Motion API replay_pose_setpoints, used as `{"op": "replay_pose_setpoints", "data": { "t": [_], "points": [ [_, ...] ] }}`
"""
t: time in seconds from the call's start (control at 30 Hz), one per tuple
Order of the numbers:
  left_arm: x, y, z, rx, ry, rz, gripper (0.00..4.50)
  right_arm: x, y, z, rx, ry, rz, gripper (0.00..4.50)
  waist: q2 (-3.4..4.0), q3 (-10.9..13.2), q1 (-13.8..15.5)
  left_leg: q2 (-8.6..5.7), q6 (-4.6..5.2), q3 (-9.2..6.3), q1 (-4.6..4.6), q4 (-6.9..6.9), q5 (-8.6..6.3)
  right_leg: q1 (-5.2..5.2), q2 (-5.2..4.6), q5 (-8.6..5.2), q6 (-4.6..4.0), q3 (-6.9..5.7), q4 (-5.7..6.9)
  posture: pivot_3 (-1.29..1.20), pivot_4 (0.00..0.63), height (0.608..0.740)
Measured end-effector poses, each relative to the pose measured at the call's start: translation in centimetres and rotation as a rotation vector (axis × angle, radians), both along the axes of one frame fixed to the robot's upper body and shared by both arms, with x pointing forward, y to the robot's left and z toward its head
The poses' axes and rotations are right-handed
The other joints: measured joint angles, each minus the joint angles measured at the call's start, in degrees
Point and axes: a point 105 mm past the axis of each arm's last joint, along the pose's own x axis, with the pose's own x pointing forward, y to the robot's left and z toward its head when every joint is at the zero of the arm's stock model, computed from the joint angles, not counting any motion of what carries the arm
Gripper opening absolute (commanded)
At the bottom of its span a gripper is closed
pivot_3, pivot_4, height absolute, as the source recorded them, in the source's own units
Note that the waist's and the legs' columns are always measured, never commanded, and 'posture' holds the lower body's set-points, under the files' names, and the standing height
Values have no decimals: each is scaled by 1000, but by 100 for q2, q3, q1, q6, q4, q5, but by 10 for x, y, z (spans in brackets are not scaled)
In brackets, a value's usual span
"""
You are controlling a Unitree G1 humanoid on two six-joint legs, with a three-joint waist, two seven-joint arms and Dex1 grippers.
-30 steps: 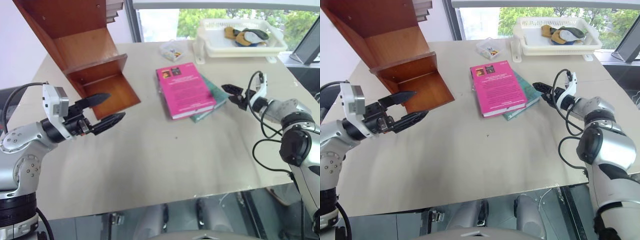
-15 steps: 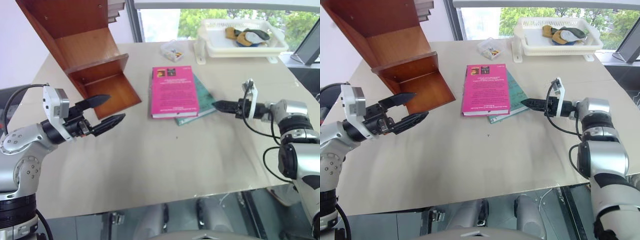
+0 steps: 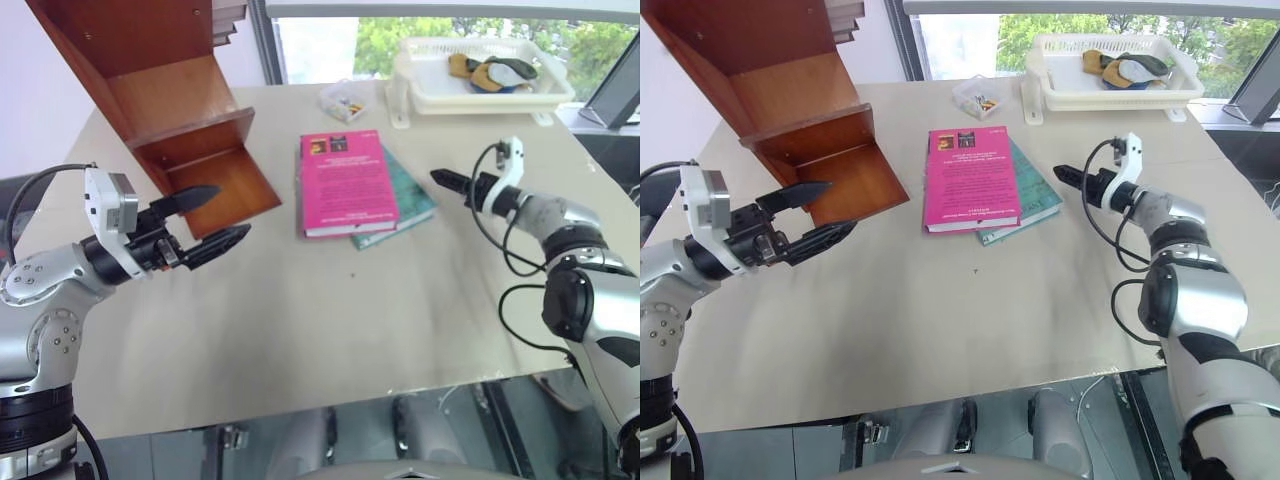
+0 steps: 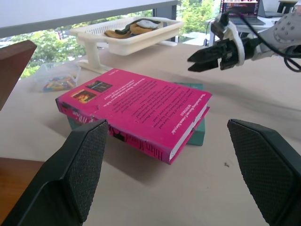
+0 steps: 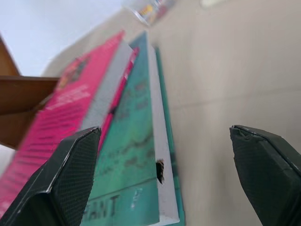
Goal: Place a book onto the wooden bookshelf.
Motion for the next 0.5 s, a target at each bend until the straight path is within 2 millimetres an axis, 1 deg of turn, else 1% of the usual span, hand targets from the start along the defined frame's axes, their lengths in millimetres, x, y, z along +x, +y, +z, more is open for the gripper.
{"op": "replay_pose_setpoints", "data": {
  "t": [0.1,0.2,0.23,0.27,0.3,0.33,0.4,0.47,0.5],
  "points": [
    [0,0,-1,0,4,2,4371,-1,9,-5,6,-1,29,4500,0,0,4,-3,1,-2,-1,0,0,1,0,0,0,-2,0,0,150,740],
    [0,1,-2,0,6,3,4371,-11,19,-15,55,30,122,4500,0,0,4,-3,1,-3,-2,0,0,1,0,0,0,-3,1,0,150,740],
    [0,1,-2,1,6,3,4371,-13,20,-16,64,35,136,4500,0,0,3,-3,1,-3,-2,0,0,1,0,0,0,-3,1,0,150,740],
    [0,1,-2,1,7,4,4371,-23,27,-19,112,65,223,4500,0,0,-3,-2,1,-3,-1,0,0,1,1,0,0,-3,2,0,150,740],
    [0,1,-2,1,7,4,4371,-28,30,-18,133,73,274,4500,0,0,-3,-2,1,-3,0,0,0,1,1,0,0,-3,2,0,150,740],
    [0,1,-2,2,7,4,4371,-32,32,-17,143,77,310,4500,0,0,-3,-1,1,-4,1,0,0,1,1,0,0,-3,2,0,150,740],
    [0,1,-2,3,7,5,4371,-46,39,-20,156,99,430,4500,-1,-1,-4,1,2,-6,1,0,-1,1,0,0,0,-4,2,0,150,740],
    [0,1,-3,2,7,9,4371,-55,39,-24,170,112,467,4500,0,-1,0,-1,2,-7,1,0,-1,1,-1,0,0,-4,3,0,150,740],
    [0,1,-3,1,7,9,4371,-56,39,-24,173,115,470,4500,0,-1,1,-1,2,-7,1,0,-1,1,-2,0,0,-4,4,0,150,740]
  ]
}}
